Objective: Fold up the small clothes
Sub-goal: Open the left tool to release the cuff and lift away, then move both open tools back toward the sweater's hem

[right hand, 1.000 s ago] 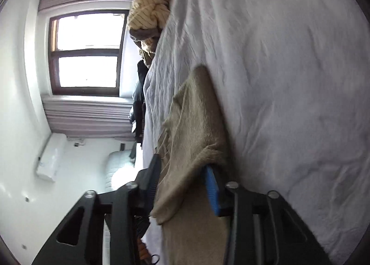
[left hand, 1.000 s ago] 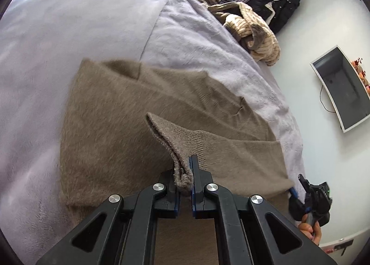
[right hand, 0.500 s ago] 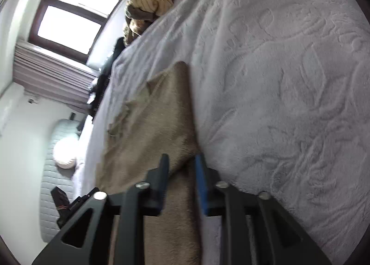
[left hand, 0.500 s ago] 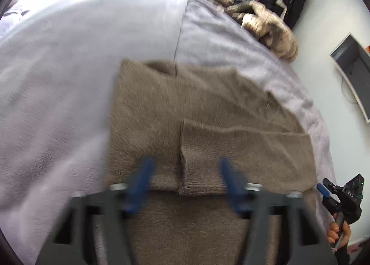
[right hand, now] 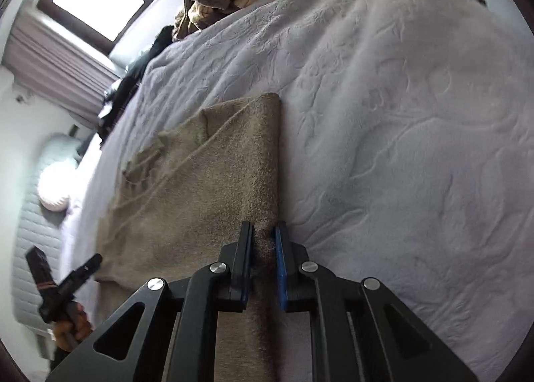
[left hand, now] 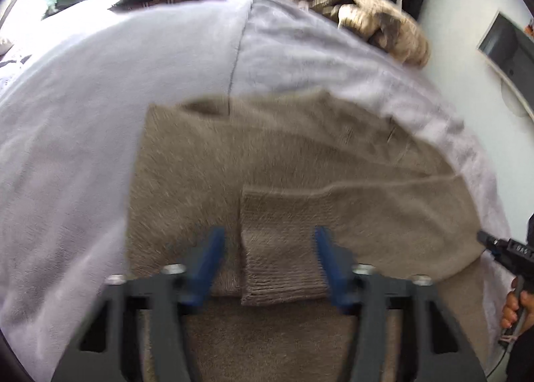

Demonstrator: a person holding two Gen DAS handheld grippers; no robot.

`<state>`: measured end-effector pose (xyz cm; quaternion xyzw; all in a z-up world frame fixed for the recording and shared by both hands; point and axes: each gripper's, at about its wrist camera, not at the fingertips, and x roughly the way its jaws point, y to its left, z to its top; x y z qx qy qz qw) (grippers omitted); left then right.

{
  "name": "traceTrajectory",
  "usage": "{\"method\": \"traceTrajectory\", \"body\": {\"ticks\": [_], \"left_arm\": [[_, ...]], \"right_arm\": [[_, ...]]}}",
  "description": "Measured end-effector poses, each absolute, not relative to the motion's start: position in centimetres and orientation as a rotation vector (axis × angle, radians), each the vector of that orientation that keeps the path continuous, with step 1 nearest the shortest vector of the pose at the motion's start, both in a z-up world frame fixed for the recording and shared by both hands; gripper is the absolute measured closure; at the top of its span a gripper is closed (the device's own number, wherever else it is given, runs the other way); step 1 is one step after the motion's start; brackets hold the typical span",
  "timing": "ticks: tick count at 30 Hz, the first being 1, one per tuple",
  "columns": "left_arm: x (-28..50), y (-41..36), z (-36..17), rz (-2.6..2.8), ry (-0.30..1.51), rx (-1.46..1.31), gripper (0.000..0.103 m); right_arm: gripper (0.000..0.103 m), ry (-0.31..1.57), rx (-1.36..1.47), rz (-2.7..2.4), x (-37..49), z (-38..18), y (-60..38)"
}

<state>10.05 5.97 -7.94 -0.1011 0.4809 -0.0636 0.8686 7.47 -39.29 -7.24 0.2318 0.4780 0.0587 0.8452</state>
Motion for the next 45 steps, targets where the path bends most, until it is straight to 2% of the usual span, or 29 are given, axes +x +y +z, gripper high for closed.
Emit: {"method": "traceTrajectory", "body": {"ticks": [5, 8, 13, 17, 22, 28, 29, 32, 36, 40, 45], "left_arm": [[9.6, 6.1, -8.9, -0.132, 0.992, -0.19, 0.058], [9.4, 6.0, -8.8, -0.134, 0.988, -0.168, 0.058], [9.4, 5.6, -8.9, -0.115, 0.981, -0.149, 0.058], [9.5, 5.5, -8.5, -0.098, 0.985, -0.154, 0.058], [9.9, 6.2, -7.8, -0.094, 0.967, -0.185, 0.058], [10.5, 7.9, -7.7, -0.144, 0.971, -0.259, 0.058], [10.4, 8.2, -7.3, -0.147, 0.957, -0.272, 0.058], [10.6, 10.3, -5.8, -0.115, 0.904, -0.285, 0.058], [11.3, 13.0, -6.8, -0.088, 0.949, -0.322, 0.058], [10.5, 13.1, -8.9, -0.076, 0.984, -0.224, 0.058], [9.8, 14.1, -8.9, -0.066, 0.979, -0.282, 0.055]], "right_arm": [[0.089, 1.01, 0.429, 0.109, 6.9, -8.4, -39.1], [0.088, 1.004, 0.404, 0.085, 6.6, -7.3, -39.1], [0.086, 0.891, 0.348, 0.058, 7.6, -4.1, -38.8], [0.086, 0.912, 0.349, 0.076, 10.9, -3.7, -37.8], [0.089, 1.051, 0.214, 0.029, 13.7, -7.1, -35.7], [0.089, 1.019, 0.185, 0.026, 12.6, -6.9, -35.6], [0.085, 1.014, 0.187, 0.027, 12.2, -6.5, -35.6], [0.084, 0.981, 0.178, 0.036, 10.9, -5.1, -35.5], [0.084, 0.948, 0.202, 0.087, 8.3, -4.1, -34.7], [0.085, 1.006, 0.165, 0.072, 7.4, -6.2, -33.9], [0.085, 0.998, 0.193, 0.079, 7.3, -6.6, -34.1]]}}
